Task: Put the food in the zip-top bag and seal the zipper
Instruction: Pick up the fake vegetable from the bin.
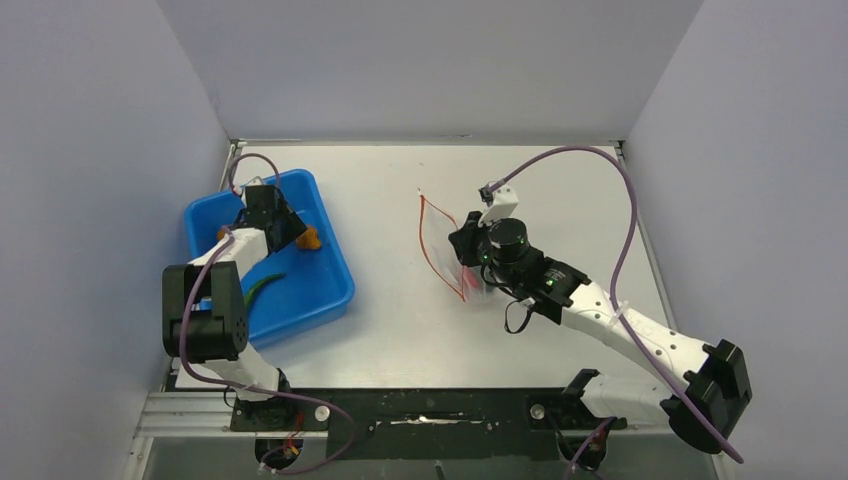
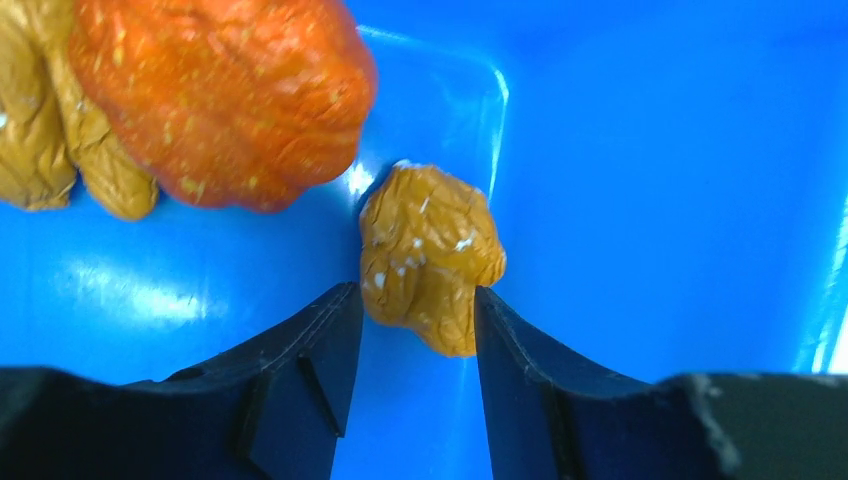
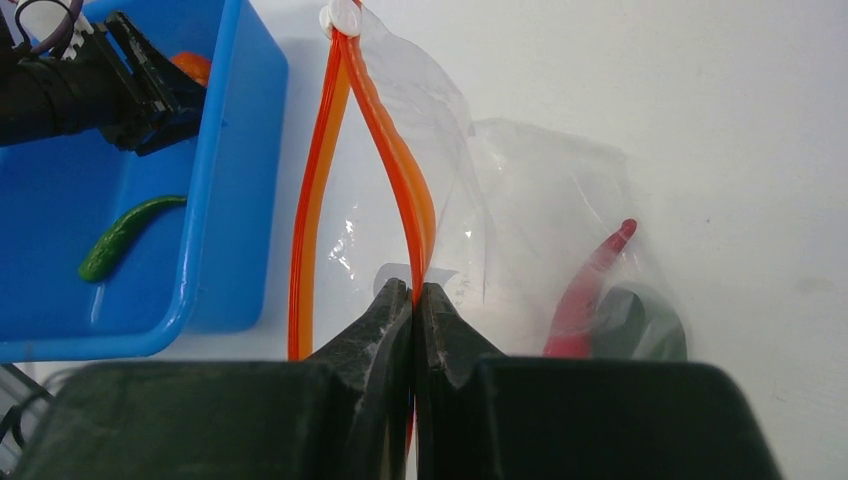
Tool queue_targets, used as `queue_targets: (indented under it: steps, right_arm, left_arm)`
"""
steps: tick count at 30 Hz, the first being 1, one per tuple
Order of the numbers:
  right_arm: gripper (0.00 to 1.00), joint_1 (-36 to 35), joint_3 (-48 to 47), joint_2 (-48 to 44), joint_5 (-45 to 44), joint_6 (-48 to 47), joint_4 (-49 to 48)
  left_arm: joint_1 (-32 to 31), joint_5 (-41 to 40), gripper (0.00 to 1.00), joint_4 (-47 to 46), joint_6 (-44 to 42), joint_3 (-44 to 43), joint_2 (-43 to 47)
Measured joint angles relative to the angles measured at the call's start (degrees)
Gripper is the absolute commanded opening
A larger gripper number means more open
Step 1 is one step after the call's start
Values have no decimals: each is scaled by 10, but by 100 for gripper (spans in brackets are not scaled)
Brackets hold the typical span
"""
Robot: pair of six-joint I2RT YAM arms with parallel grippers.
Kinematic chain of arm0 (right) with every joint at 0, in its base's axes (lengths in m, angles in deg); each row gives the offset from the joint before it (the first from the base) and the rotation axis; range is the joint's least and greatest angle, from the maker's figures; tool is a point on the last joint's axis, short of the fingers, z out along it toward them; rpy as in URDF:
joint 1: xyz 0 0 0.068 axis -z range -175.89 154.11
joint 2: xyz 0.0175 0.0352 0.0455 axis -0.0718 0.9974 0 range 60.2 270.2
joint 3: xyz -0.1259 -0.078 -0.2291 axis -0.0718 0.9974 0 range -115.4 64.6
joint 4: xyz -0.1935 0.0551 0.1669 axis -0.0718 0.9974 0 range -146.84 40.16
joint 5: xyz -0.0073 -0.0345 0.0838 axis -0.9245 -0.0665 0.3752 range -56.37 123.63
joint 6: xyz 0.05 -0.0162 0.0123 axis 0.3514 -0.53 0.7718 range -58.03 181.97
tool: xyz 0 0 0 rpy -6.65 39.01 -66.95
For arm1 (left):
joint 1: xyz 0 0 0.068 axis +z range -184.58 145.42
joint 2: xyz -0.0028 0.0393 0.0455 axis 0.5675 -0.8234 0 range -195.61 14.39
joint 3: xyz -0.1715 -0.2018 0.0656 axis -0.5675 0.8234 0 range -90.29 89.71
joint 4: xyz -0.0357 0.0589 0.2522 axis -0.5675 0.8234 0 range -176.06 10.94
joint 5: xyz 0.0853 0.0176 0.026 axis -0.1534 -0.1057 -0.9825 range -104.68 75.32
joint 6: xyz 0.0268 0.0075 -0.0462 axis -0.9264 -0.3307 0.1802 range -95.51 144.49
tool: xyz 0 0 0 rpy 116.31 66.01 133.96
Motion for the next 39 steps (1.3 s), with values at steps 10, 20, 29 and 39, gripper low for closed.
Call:
queue_targets:
  steps: [10, 20, 29, 39]
  right_arm:
    - [0, -2, 0, -9, -11, 0, 0]
    - [0, -6, 0, -11, -25, 2, 0]
    - [0, -6, 0, -17, -34, 2, 0]
    - [0, -13, 2, -38, -41, 3, 5]
  left_arm:
    - [-2, 28, 64, 7, -5, -47, -42]
    - [-9, 41, 68, 38, -17, -56, -73]
    - [-18, 30, 65, 63, -29, -76, -92]
    - [-35, -28, 59, 140, -69, -113, -104]
